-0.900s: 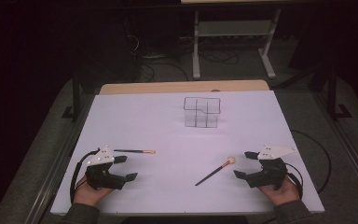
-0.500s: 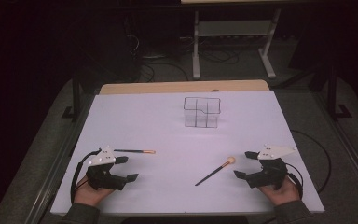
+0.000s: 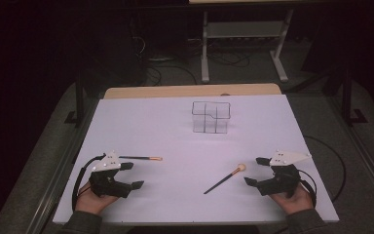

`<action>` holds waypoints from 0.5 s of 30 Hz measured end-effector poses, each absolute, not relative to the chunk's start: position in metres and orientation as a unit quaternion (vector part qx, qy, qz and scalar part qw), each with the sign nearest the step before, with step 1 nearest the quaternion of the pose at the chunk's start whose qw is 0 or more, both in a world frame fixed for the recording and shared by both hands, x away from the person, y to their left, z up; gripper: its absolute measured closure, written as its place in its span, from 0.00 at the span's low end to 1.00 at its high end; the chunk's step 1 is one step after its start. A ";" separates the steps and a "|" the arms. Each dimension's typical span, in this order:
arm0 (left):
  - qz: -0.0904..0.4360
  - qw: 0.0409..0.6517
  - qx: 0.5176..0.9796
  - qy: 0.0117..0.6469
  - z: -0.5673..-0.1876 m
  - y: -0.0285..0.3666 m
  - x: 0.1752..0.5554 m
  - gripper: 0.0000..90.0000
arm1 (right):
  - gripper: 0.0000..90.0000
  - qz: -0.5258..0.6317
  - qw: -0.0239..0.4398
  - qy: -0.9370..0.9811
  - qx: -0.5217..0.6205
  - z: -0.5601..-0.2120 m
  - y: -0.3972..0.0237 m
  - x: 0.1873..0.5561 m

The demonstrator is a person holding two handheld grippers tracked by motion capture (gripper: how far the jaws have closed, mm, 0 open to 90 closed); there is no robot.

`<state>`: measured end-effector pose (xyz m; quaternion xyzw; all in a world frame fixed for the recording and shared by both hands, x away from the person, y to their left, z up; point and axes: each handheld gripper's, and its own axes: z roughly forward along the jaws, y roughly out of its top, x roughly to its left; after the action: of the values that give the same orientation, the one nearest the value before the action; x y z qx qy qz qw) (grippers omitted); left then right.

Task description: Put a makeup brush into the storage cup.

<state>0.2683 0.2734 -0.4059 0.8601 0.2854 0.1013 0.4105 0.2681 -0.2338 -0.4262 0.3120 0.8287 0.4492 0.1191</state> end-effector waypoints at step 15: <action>0.089 0.371 0.887 0.259 -0.388 0.265 0.290 0.21 | 0.16 0.440 0.120 0.836 0.305 -0.424 -0.232 0.268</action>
<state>0.2902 0.2645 -0.3875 0.8873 0.2588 0.0888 0.3714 0.2678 -0.2324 -0.4238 0.3050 0.8363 0.4396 0.1198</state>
